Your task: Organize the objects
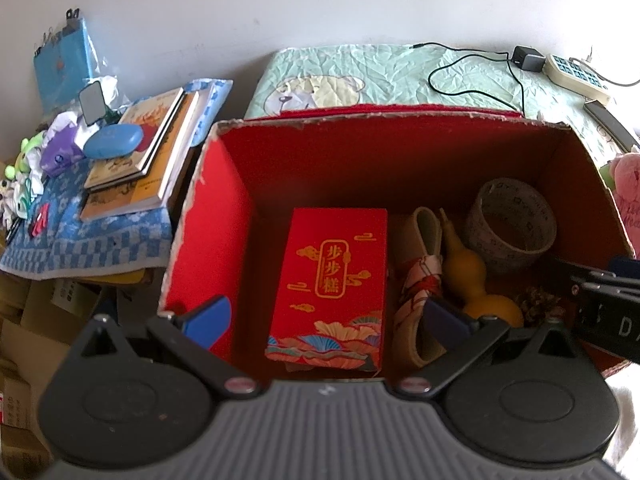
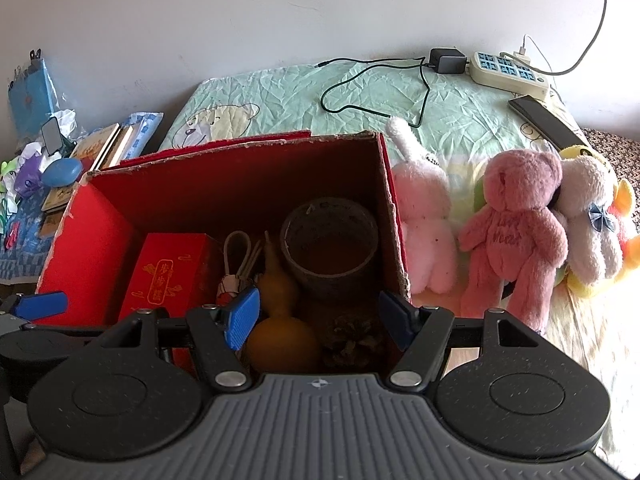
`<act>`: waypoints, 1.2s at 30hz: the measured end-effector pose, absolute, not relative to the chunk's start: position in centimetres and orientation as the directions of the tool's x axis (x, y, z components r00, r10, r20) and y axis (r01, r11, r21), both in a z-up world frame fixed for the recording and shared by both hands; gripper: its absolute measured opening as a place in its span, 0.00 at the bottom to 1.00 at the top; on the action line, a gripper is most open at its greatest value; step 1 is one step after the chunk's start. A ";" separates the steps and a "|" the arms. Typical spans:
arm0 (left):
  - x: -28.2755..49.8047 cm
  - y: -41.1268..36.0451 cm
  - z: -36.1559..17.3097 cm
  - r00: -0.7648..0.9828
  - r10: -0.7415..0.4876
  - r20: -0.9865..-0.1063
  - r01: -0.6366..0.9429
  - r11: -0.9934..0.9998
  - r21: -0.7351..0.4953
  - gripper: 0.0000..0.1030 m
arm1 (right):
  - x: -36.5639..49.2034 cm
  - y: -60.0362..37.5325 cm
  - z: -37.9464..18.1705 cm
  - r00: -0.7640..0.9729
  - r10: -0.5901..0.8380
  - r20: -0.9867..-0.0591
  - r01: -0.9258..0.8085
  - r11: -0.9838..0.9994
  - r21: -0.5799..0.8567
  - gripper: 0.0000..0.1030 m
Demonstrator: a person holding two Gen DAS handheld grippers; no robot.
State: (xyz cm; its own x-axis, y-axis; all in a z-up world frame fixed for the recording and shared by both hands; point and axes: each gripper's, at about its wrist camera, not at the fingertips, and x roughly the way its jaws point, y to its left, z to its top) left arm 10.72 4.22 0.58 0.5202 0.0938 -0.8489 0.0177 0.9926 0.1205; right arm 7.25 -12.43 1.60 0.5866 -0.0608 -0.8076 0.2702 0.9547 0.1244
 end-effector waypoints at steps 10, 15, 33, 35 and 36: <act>10.7 4.2 0.8 0.535 0.101 -0.839 0.012 0.992 0.127 0.99 | 7.3 -12.5 1.6 0.590 -0.058 -0.806 0.260 0.958 0.122 0.68; 10.8 4.2 0.7 0.532 0.102 -0.841 0.011 0.992 0.127 0.99 | 7.4 -12.4 1.6 0.589 -0.056 -0.806 0.256 0.959 0.121 0.68; 10.0 4.0 1.1 0.541 0.121 -0.832 -0.007 0.990 0.140 0.99 | 6.7 -12.3 1.9 0.604 -0.041 -0.796 0.250 0.958 0.141 0.68; 9.8 4.0 1.3 0.547 0.124 -0.828 -0.007 0.990 0.144 0.98 | 6.6 -12.3 2.1 0.610 -0.040 -0.791 0.250 0.958 0.144 0.68; 9.6 3.9 1.4 0.553 0.125 -0.824 -0.006 0.989 0.147 0.98 | 6.5 -12.3 2.2 0.612 -0.040 -0.790 0.250 0.958 0.144 0.68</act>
